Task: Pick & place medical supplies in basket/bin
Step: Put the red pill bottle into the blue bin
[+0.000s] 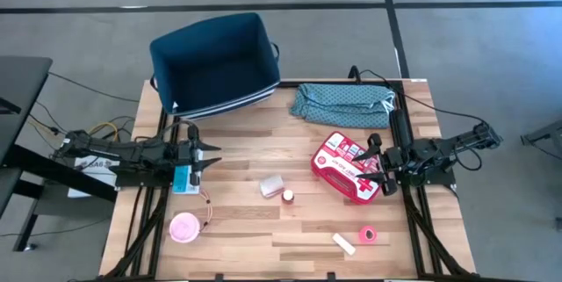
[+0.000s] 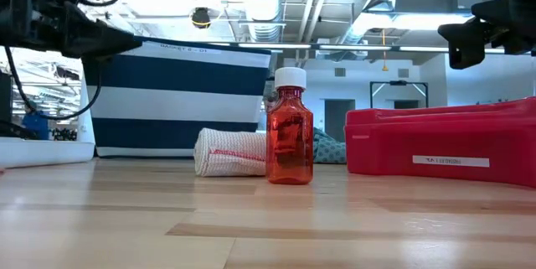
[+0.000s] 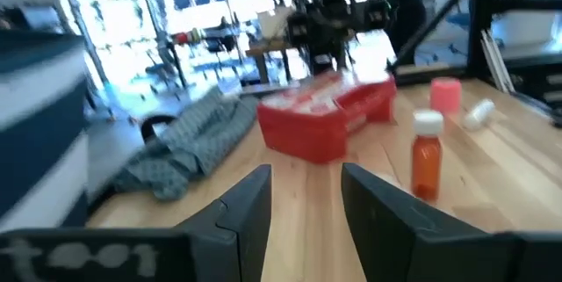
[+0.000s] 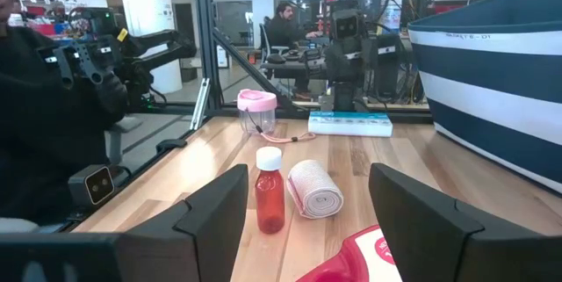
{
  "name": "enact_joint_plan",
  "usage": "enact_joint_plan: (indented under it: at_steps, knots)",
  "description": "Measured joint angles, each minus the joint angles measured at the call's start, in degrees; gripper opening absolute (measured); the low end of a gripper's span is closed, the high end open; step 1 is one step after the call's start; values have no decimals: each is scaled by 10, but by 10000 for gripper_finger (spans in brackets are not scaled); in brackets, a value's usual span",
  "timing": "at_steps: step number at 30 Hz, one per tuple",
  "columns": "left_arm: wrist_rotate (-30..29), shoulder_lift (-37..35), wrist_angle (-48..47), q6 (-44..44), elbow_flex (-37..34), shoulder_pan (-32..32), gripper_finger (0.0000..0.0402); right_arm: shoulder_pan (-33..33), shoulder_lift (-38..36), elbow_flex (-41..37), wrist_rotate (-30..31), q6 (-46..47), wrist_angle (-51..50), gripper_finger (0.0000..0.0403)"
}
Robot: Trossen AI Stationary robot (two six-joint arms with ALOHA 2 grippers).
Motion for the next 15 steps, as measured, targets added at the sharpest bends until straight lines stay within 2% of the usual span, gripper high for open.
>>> enact_joint_plan:
  at_steps: [8,15]
  knots:
    - [-2,0,70,-35,1,0,130,0,0,0,0,0,0,233]
    - [-10,0,93,-37,1,0,130,0,0,0,0,0,0,233]
